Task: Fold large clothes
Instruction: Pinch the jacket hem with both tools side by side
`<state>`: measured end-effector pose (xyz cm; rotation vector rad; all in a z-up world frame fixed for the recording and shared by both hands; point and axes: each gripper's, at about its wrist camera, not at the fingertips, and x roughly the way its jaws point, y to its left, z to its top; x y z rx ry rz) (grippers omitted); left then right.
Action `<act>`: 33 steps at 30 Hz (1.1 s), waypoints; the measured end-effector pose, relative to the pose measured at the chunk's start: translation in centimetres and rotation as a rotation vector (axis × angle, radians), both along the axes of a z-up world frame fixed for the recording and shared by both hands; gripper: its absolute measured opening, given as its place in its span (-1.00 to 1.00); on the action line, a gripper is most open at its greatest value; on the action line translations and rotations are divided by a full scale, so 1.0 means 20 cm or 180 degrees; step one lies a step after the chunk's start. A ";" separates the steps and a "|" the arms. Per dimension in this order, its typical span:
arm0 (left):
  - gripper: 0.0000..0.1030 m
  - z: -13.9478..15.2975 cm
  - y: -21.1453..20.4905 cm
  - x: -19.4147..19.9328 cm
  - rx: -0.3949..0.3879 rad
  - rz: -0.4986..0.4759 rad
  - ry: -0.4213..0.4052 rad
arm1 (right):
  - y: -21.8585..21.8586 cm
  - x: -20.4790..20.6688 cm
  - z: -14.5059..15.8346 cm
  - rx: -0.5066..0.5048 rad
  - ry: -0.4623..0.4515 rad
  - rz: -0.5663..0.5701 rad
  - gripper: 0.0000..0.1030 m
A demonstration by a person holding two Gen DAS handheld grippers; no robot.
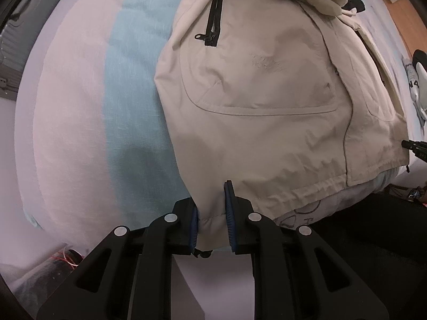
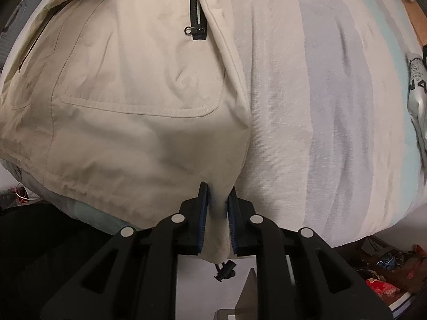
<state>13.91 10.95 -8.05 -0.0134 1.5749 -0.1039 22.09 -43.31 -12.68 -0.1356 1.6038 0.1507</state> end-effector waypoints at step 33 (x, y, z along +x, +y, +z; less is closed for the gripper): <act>-0.82 -0.03 -0.01 0.05 -0.0063 0.0038 0.0033 | -0.04 0.24 0.18 0.0103 0.0345 -0.0013 -0.92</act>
